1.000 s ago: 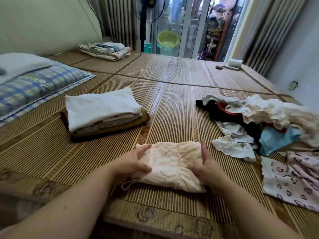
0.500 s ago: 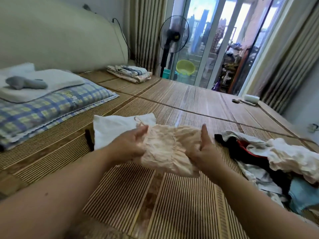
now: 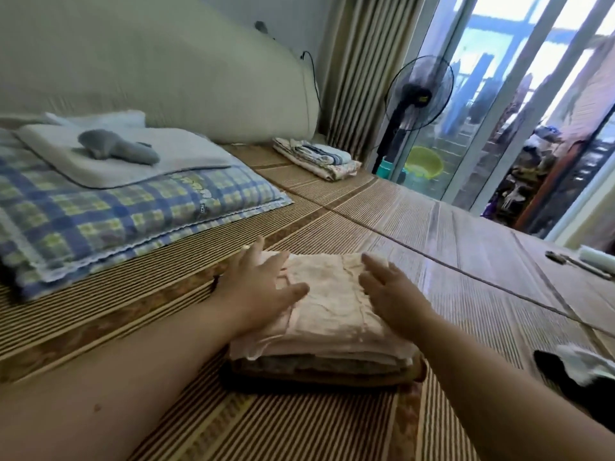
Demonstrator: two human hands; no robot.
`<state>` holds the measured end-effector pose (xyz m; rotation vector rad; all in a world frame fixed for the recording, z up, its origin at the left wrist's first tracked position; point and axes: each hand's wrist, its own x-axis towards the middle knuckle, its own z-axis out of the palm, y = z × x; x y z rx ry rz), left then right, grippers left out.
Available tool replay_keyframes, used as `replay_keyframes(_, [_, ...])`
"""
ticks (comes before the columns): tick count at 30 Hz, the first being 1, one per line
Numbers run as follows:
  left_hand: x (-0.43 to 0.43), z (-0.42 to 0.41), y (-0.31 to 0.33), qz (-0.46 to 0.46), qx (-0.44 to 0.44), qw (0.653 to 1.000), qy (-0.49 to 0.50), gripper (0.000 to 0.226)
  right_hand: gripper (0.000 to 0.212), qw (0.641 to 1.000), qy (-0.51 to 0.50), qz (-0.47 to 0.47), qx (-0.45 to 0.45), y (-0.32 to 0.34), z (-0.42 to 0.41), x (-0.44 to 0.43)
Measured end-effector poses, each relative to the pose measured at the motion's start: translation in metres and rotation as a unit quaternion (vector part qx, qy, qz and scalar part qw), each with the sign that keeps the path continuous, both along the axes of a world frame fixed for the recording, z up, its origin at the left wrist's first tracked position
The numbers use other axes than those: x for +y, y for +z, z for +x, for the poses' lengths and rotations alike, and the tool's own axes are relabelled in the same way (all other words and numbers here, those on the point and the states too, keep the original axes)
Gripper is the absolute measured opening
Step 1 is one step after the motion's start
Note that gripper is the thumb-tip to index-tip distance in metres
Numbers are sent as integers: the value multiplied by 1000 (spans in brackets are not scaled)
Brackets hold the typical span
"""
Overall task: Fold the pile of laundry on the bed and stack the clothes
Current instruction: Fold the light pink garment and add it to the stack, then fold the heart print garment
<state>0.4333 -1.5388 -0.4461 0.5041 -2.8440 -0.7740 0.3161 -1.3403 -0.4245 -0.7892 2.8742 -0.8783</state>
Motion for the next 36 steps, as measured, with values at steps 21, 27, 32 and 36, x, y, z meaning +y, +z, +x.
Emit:
replay_keyframes(21, [106,43,24,-86,-8,982,-167,74,94,991,-78,91,54,14,101,104])
replay_keyframes(27, [239,109,18,-98,7,954,-282,73,92,969,-120,170,135,14,206,220])
replay_keyframes(32, [335,162,6,-86,1,942,-325,71,91,965,-194,138,105,-8,284,316])
replay_keyframes(36, [388,189,-11,-117,-36,922,-368,72,83,953,-253,153,66,-21,321,372])
